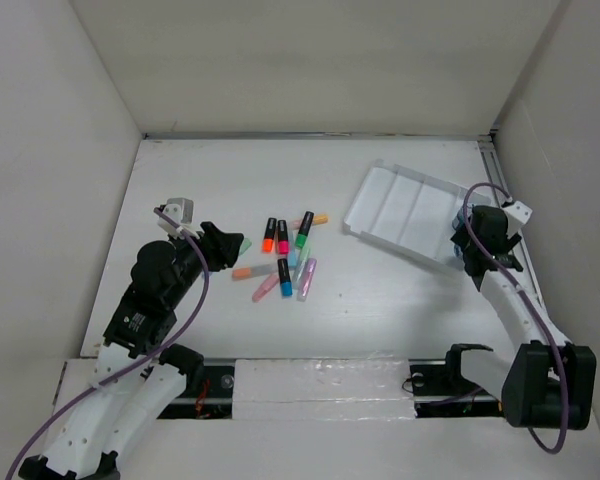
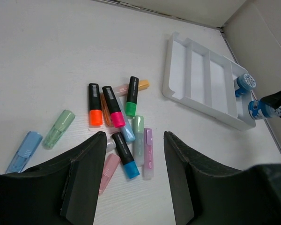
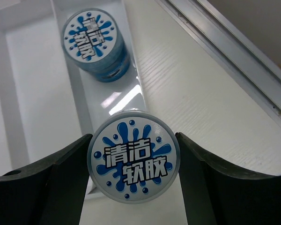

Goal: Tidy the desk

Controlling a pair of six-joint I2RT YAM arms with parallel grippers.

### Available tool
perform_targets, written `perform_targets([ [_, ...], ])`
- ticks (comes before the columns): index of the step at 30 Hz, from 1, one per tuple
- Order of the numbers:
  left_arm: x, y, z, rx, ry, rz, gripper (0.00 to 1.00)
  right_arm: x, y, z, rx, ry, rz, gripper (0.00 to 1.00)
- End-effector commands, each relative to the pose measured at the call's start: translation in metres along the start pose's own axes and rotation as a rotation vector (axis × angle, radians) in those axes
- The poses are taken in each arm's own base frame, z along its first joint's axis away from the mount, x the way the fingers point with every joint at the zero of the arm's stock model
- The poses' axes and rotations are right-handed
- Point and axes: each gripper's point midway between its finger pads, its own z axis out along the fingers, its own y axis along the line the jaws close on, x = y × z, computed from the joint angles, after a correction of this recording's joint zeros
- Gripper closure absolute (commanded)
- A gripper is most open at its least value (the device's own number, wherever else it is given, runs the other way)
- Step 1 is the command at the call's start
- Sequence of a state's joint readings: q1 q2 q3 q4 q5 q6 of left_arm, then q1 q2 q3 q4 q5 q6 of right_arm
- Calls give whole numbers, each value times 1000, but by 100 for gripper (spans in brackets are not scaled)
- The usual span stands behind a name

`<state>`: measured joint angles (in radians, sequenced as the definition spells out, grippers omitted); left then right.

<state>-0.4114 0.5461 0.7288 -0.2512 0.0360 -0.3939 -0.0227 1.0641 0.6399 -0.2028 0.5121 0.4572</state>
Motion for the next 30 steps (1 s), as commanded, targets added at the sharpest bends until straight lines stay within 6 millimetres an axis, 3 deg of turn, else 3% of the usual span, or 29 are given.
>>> perform_targets([
  [1, -8, -8, 0, 36, -35, 2, 52, -33, 20, 7, -93, -73, 124, 43],
  [3, -9, -8, -1, 36, -38, 2, 52, -25, 20, 18, -72, -37, 107, 43],
  [14, -11, -8, -2, 38, -44, 3, 52, -21, 30, 31, -91, 26, 61, 40],
  [16, -11, -9, -2, 39, -43, 3, 52, -18, 28, 33, -73, 41, 55, 33],
  [18, -10, -9, -3, 39, -43, 2, 52, -16, 24, 32, -55, 52, 50, 6],
  [22, -10, -8, -2, 35, -42, 3, 52, -25, 31, 21, -105, 20, 54, 0],
  [24, -10, -8, -3, 37, -43, 2, 52, -34, 51, 2, -187, -16, 40, 2],
  [26, -11, -8, -3, 36, -45, 2, 52, -42, 79, -18, -313, -61, 26, 19],
  [27, -11, -8, -3, 33, -46, 2, 52, -39, 103, -36, -439, -61, 6, 46],
  [28, -11, -7, -3, 27, -47, 2, 52, -14, 162, -78, -664, -32, -50, 80],
  [29, -11, -7, -3, 27, -48, 2, 53, -18, 165, -79, -676, -48, -41, 81],
  [30, -11, -6, -3, 23, -46, 0, 53, -5, 187, -96, -751, -18, -68, 92],
])
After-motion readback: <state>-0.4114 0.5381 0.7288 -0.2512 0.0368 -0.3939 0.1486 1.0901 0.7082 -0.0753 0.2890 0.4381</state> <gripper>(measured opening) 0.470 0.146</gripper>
